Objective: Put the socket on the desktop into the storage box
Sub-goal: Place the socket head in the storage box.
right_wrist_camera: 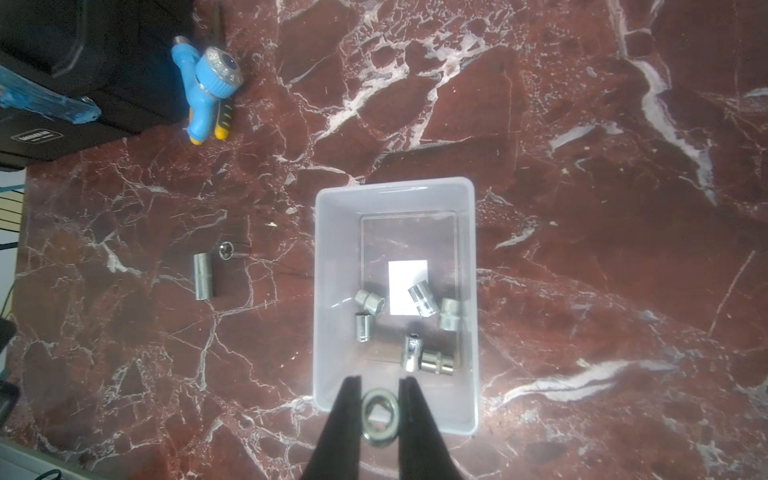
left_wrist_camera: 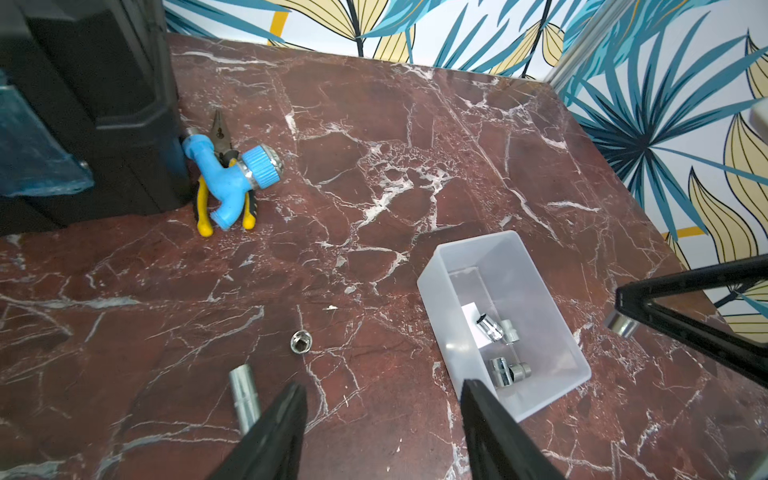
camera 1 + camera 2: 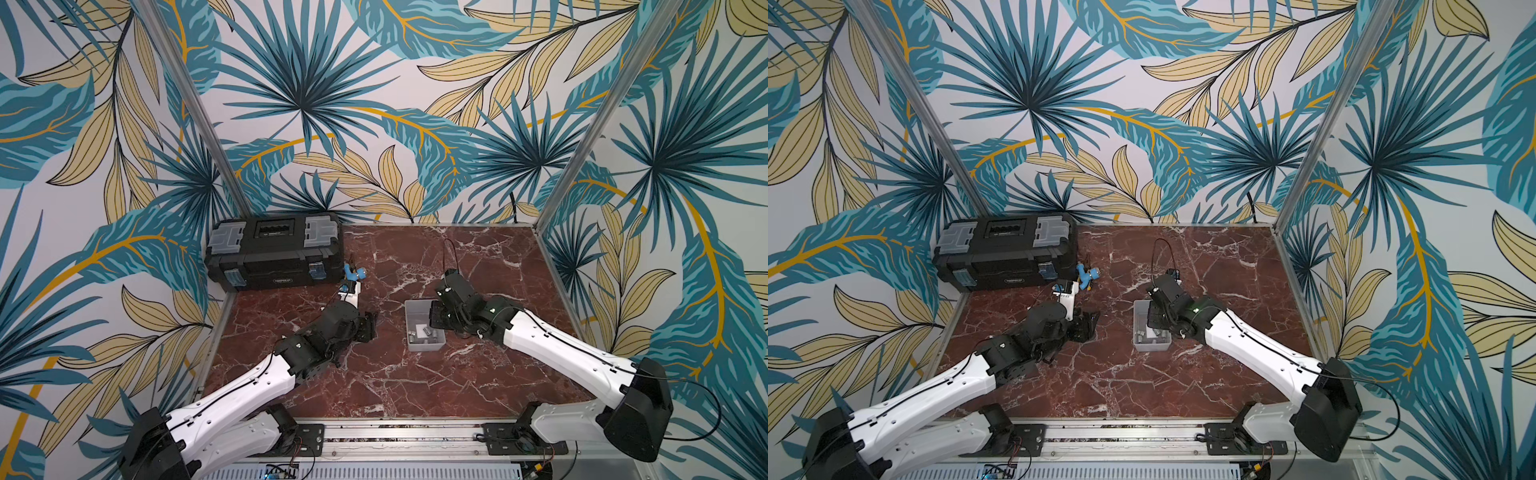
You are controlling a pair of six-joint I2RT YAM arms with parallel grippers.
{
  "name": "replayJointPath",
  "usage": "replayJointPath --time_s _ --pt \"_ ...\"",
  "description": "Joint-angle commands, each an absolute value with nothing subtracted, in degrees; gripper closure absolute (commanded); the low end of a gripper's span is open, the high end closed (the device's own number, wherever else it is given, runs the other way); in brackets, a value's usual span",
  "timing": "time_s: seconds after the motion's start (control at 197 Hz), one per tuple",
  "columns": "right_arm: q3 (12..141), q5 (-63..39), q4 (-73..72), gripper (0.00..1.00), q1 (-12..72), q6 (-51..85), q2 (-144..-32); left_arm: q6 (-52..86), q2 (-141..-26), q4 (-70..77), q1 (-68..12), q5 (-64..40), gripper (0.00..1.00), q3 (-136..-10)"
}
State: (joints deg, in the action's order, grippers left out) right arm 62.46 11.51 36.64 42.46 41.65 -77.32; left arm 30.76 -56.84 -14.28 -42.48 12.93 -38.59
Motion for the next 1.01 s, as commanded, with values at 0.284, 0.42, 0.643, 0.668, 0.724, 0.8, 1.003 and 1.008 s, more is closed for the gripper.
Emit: replayJointPath --time_s 0.284,0.42,0.643,0.668,0.724,0.8,1.003,1.008 --pt "65.4 14.5 39.9 1.00 42.4 39.0 -83.2 32.2 -55.3 -15.7 -39.6 11.3 0.38 -35.7" --pt "66.5 15.3 40.8 1.00 42.4 38.5 -85.1 32.3 -55.3 -15.7 -39.3 10.9 0.38 -35.7" --pt "67.8 16.8 41.9 1.00 42.5 37.5 -86.7 32.4 -55.3 -17.3 -39.2 10.5 0.39 -35.5" --pt "67.8 16.9 42.0 1.00 42.4 37.3 -86.9 32.4 -55.4 -17.4 -39.1 10.5 0.39 -35.5" --pt "68.3 17.5 42.3 1.00 42.4 37.1 -87.7 32.5 -55.3 -17.4 -39.1 10.5 0.39 -35.3" --pt "69.1 18.4 43.1 1.00 42.4 37.1 -88.9 32.6 -55.4 -17.6 -39.0 10.7 0.39 -35.2" --pt "70.5 18.5 43.1 1.00 42.4 36.9 -91.8 32.7 -55.2 -18.0 -38.6 10.9 0.39 -34.6" --pt "70.6 18.5 43.1 1.00 42.4 36.9 -91.9 32.7 -55.2 -18.0 -38.5 11.0 0.39 -34.6"
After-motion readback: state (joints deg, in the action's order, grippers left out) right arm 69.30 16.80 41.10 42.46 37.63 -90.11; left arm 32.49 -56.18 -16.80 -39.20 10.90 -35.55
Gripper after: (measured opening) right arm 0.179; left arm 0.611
